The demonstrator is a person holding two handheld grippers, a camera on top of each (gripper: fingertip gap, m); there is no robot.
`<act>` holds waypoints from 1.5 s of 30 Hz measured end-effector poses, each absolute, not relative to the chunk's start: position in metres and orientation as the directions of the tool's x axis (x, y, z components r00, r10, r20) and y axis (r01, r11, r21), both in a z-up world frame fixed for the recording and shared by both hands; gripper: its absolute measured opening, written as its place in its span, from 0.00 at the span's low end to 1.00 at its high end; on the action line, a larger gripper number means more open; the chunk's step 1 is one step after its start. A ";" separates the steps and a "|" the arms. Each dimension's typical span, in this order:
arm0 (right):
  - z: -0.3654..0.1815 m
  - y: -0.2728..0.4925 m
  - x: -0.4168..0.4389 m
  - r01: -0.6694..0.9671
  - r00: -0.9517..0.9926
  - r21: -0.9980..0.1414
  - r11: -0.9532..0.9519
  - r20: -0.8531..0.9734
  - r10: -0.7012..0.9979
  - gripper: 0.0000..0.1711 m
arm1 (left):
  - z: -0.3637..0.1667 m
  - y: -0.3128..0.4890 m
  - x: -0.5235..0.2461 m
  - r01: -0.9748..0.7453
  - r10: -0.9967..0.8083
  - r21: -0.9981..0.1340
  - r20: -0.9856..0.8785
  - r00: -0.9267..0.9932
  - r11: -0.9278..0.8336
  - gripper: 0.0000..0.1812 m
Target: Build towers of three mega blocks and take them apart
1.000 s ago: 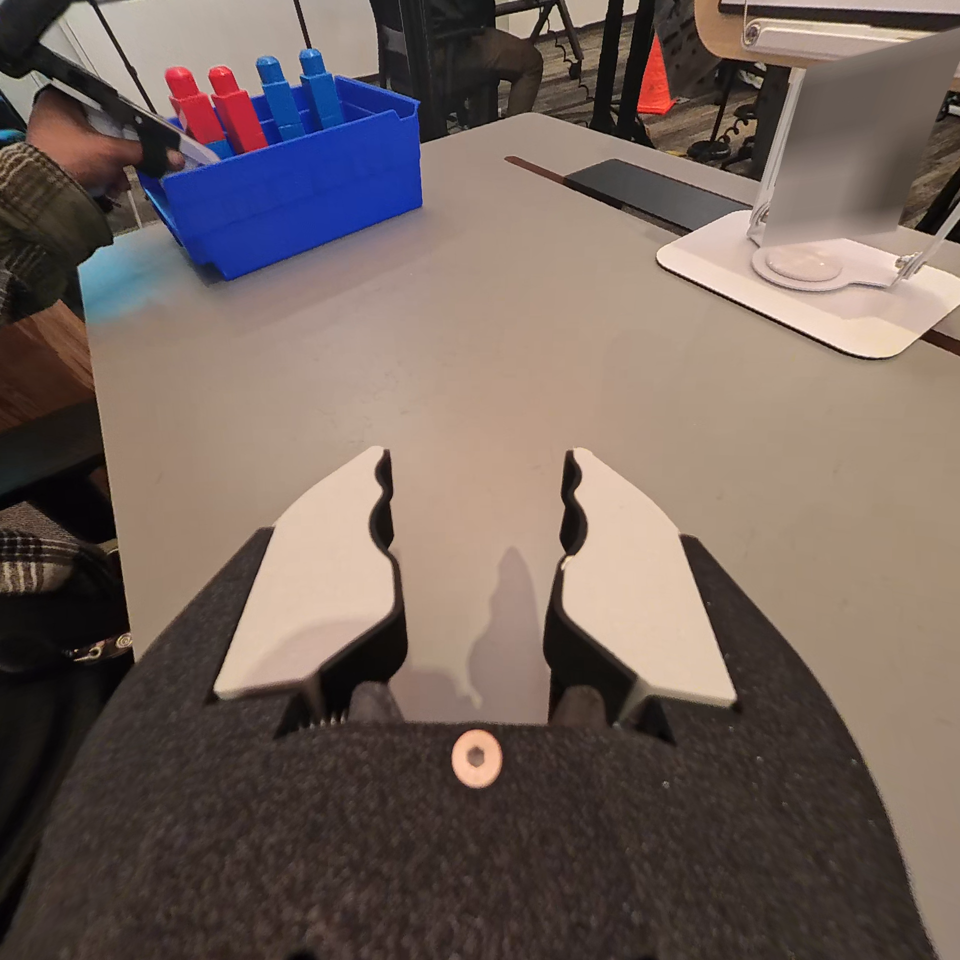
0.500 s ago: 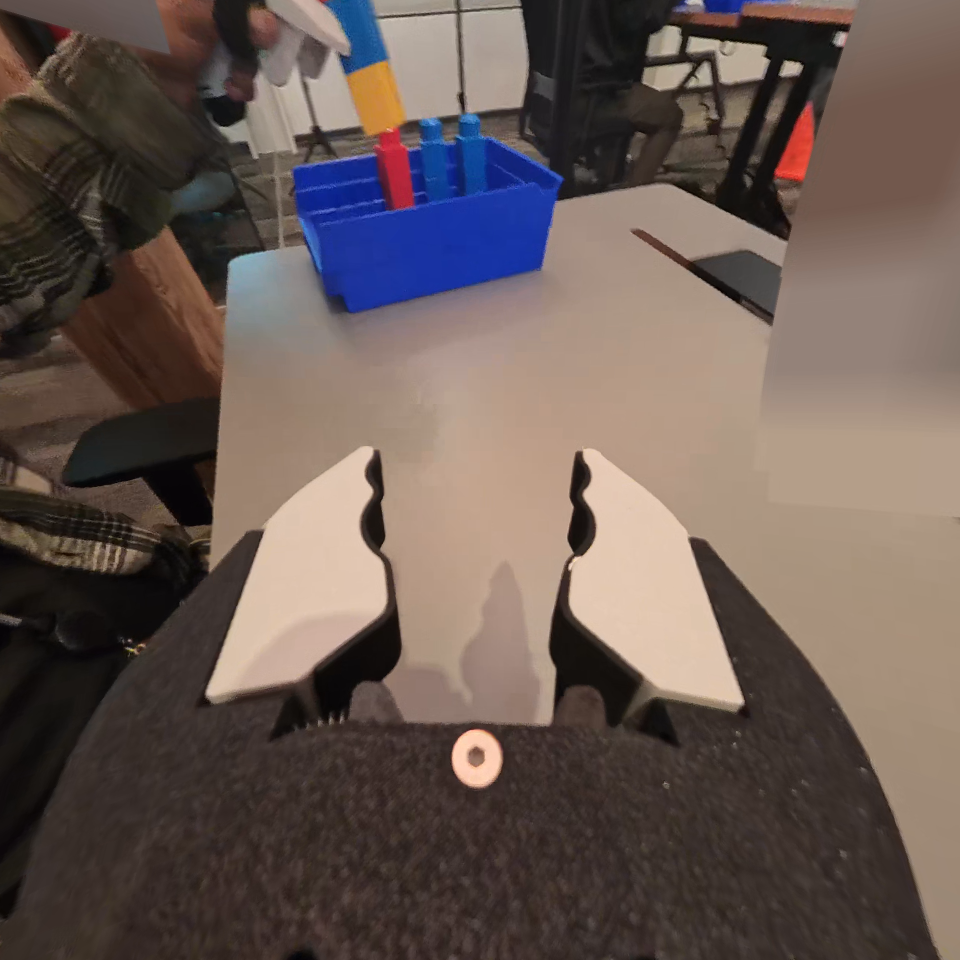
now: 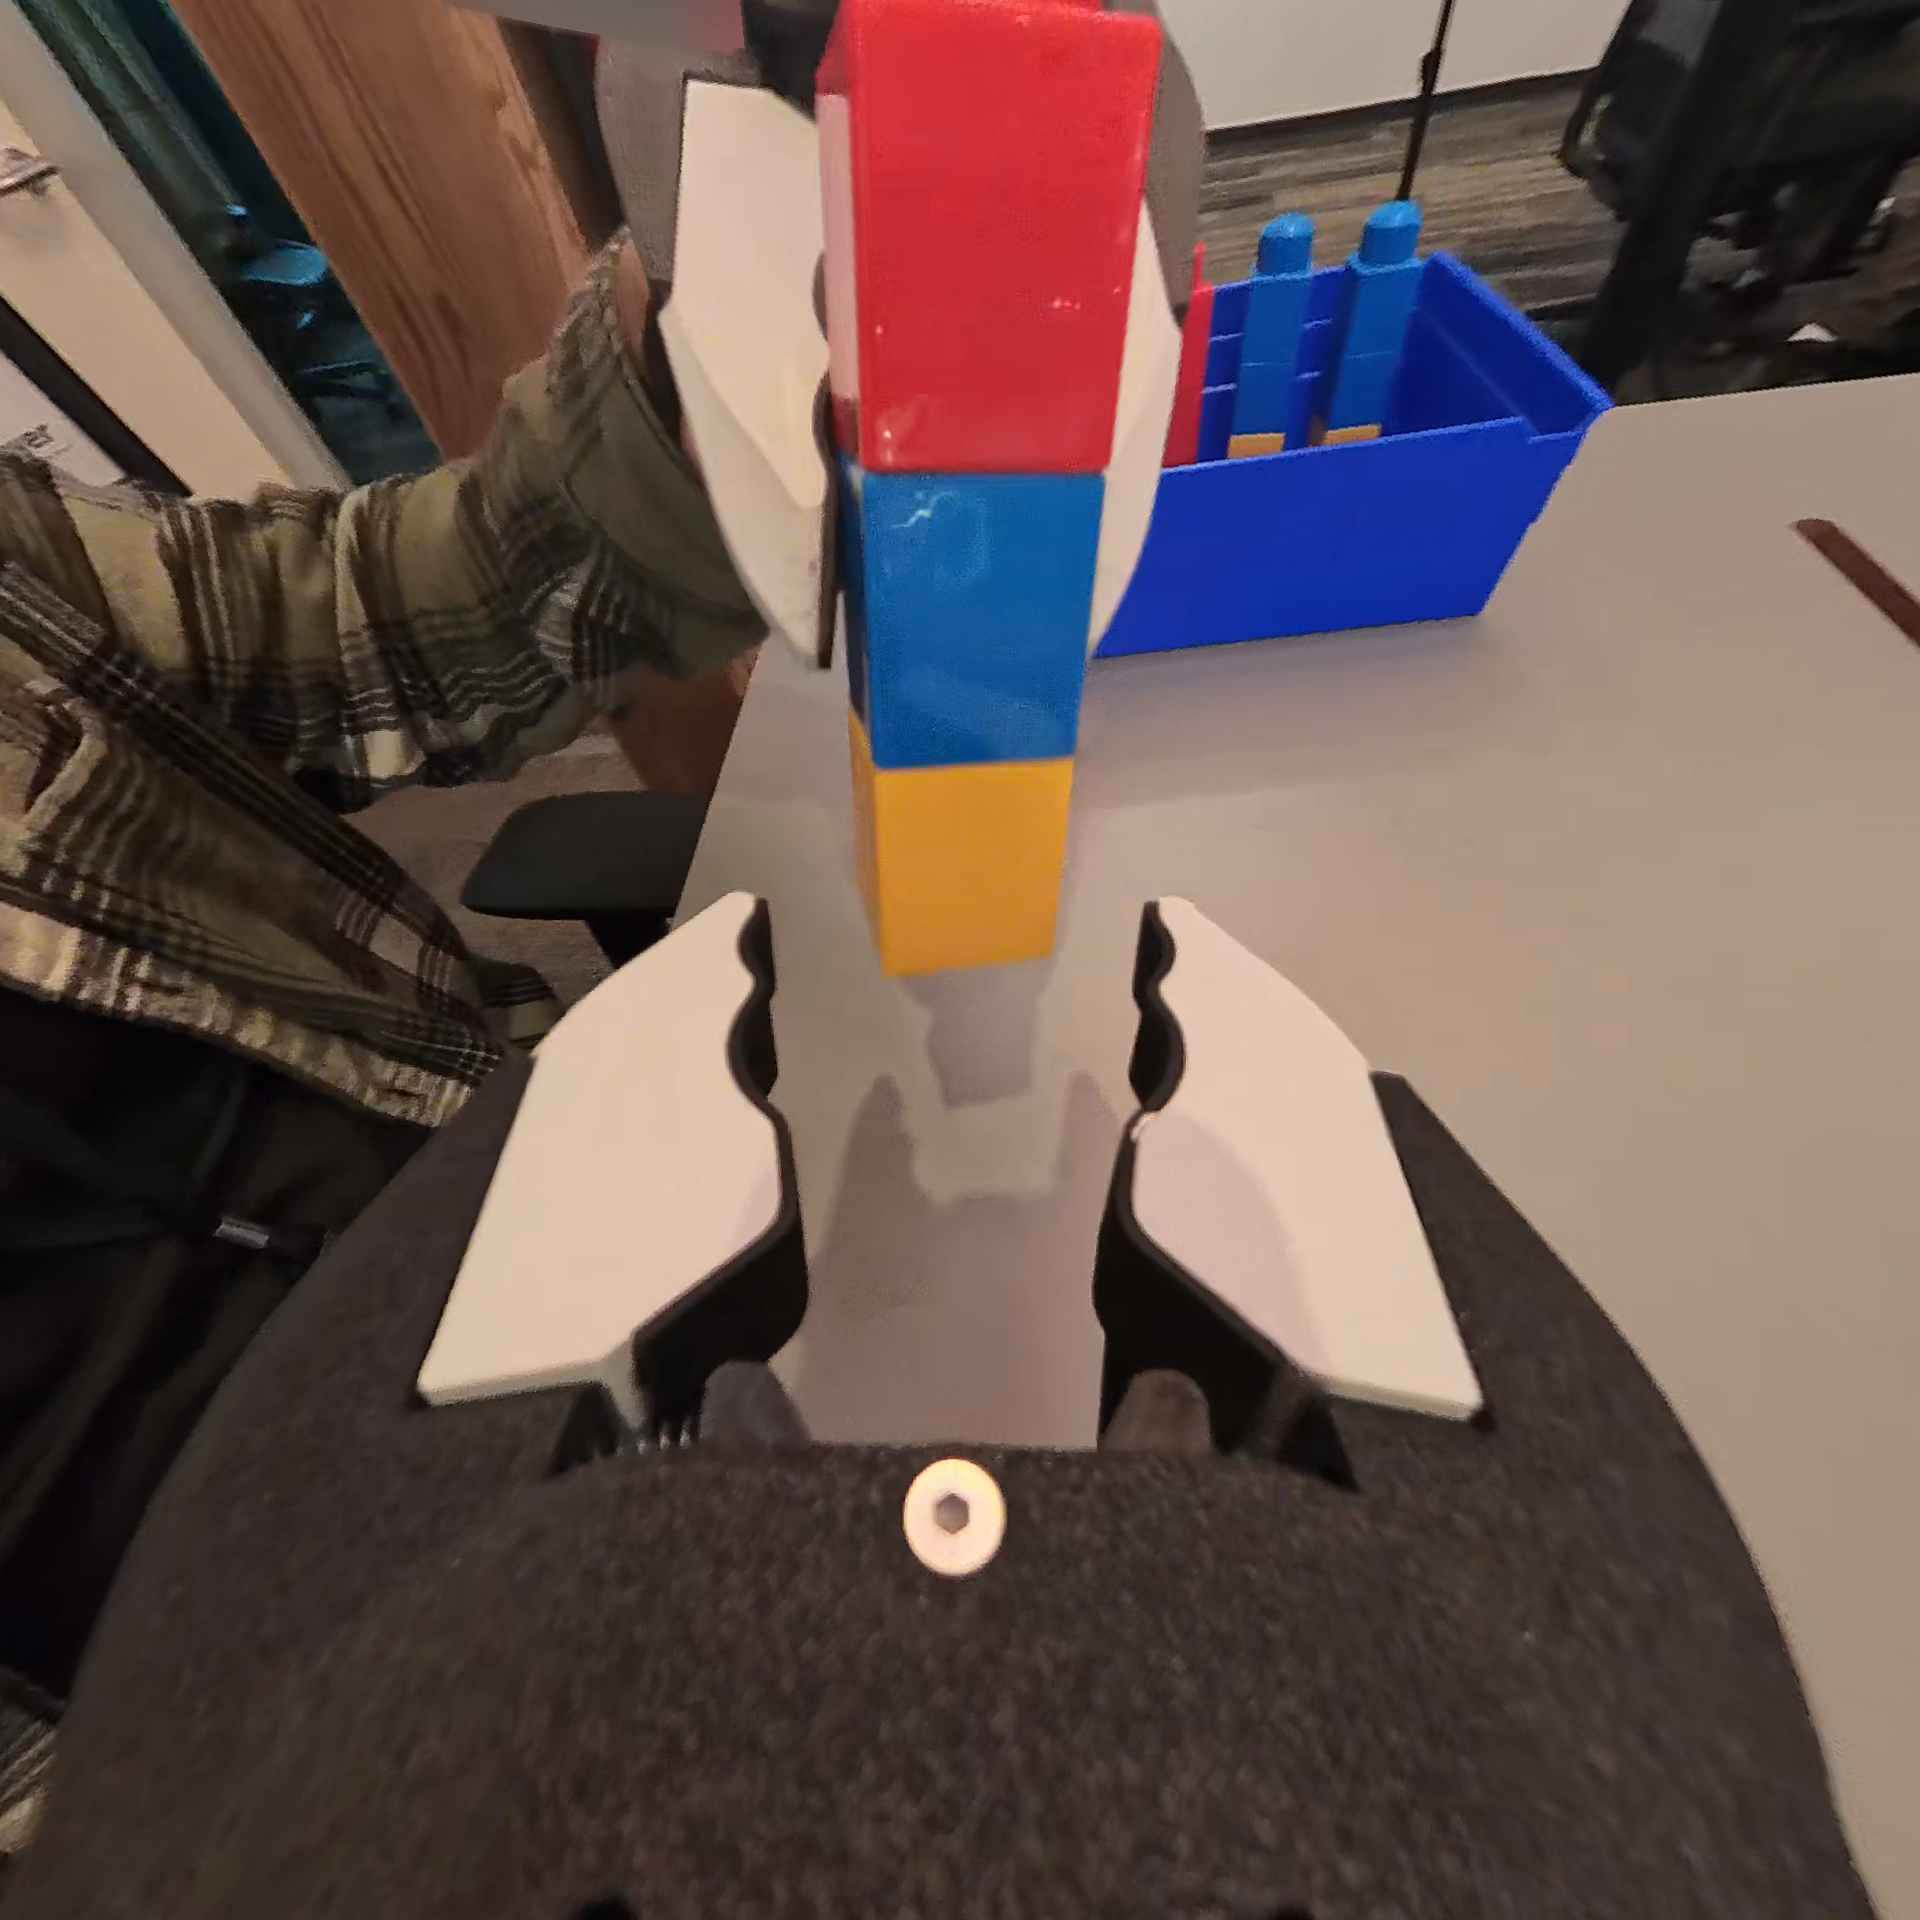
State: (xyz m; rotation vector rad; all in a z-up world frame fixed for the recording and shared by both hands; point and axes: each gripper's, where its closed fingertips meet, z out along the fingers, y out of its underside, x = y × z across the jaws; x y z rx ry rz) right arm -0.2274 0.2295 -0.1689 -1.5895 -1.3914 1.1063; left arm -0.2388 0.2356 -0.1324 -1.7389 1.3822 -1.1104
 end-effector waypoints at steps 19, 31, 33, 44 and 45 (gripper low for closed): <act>-0.148 0.234 -0.208 -0.069 -0.019 -0.927 -0.370 -0.369 0.929 0.21 | -0.150 0.244 -0.215 -0.148 -0.950 -0.938 0.307 0.057 -0.312 0.30; -0.159 0.230 -0.219 -0.008 0.013 -0.948 -0.317 -0.317 0.948 0.21 | -0.131 0.235 -0.196 -0.056 -0.933 -0.932 0.359 -0.034 -0.357 0.25; -0.163 0.229 -0.222 0.012 0.020 -0.952 -0.306 -0.305 0.952 0.21 | -0.134 0.234 -0.192 -0.052 -0.930 -0.931 0.365 -0.046 -0.362 0.20; -0.112 0.254 -0.165 0.027 0.129 -0.974 -0.224 -0.219 0.967 0.49 | -0.154 0.232 -0.177 -0.050 -0.941 -0.943 0.332 -0.067 -0.330 0.20; -0.105 0.255 -0.166 0.047 0.125 -0.976 -0.214 -0.207 0.970 0.50 | -0.157 0.231 -0.174 -0.053 -0.941 -0.943 0.331 -0.072 -0.328 0.20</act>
